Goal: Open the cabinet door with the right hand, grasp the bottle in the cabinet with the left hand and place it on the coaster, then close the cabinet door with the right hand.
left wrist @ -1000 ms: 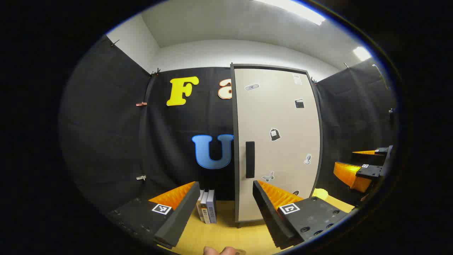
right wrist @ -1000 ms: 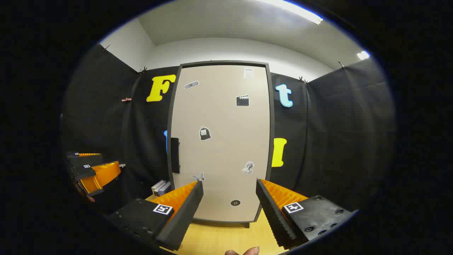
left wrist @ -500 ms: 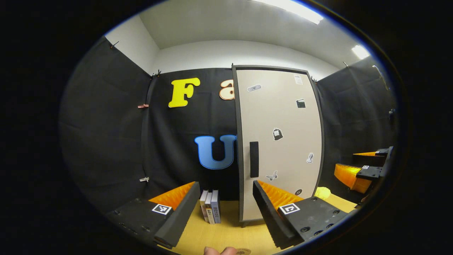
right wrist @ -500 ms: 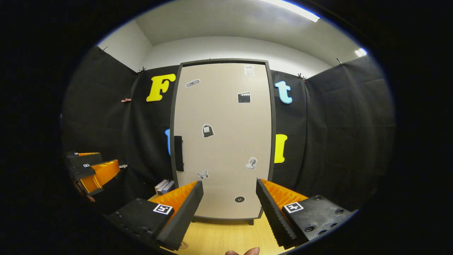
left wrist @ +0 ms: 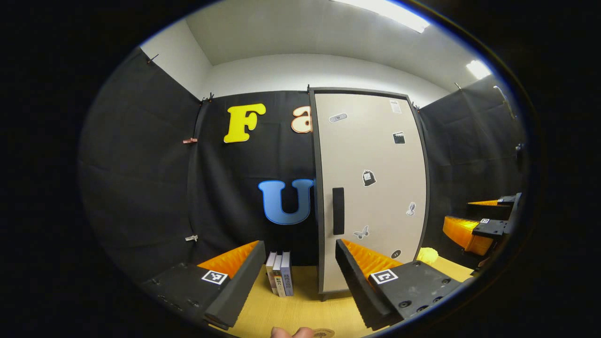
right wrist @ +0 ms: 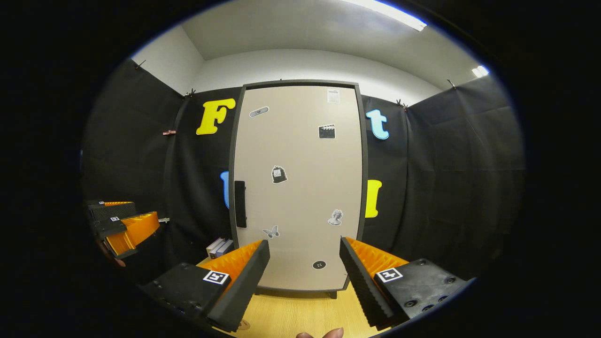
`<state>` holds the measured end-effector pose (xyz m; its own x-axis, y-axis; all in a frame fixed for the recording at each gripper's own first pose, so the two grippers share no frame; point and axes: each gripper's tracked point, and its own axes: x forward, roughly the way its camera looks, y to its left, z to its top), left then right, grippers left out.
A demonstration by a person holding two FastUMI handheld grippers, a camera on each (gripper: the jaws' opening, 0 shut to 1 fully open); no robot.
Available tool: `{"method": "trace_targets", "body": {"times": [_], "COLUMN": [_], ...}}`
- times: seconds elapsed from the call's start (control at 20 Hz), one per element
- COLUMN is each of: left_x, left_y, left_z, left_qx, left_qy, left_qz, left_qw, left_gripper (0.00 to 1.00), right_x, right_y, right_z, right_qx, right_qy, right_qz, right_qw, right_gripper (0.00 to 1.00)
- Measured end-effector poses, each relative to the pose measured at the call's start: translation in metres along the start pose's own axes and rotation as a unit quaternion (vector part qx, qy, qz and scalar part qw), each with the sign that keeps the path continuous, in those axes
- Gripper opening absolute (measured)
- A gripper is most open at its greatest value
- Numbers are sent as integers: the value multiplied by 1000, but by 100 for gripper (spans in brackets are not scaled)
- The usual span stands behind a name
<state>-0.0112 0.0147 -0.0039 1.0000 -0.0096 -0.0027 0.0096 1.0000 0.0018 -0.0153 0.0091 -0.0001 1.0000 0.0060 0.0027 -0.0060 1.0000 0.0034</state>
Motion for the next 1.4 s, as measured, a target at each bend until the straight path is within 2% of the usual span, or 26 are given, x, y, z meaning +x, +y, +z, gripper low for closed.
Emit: {"method": "trace_targets", "body": {"times": [0.3,0.55,0.95,1.4], "left_x": [-2,-3,-4,-1], "left_y": [8,20,53,82], "left_z": [-1,-11,-31,-53], "left_qx": [-1,-6,-3,-15], "left_qy": [-1,4,15,36], "left_qz": [4,8,32,47], "left_qw": [1000,1000,999,998], "left_gripper": [95,94,94,95], "right_x": [-7,15,104,202], "right_y": [13,46,118,171], "right_z": [-2,4,1,-14], "right_qx": [1,16,41,15], "right_qy": [3,-3,-5,-8], "right_qz": [5,31,67,62], "right_qw": [1000,999,997,998], "right_gripper": [98,97,98,97]}}
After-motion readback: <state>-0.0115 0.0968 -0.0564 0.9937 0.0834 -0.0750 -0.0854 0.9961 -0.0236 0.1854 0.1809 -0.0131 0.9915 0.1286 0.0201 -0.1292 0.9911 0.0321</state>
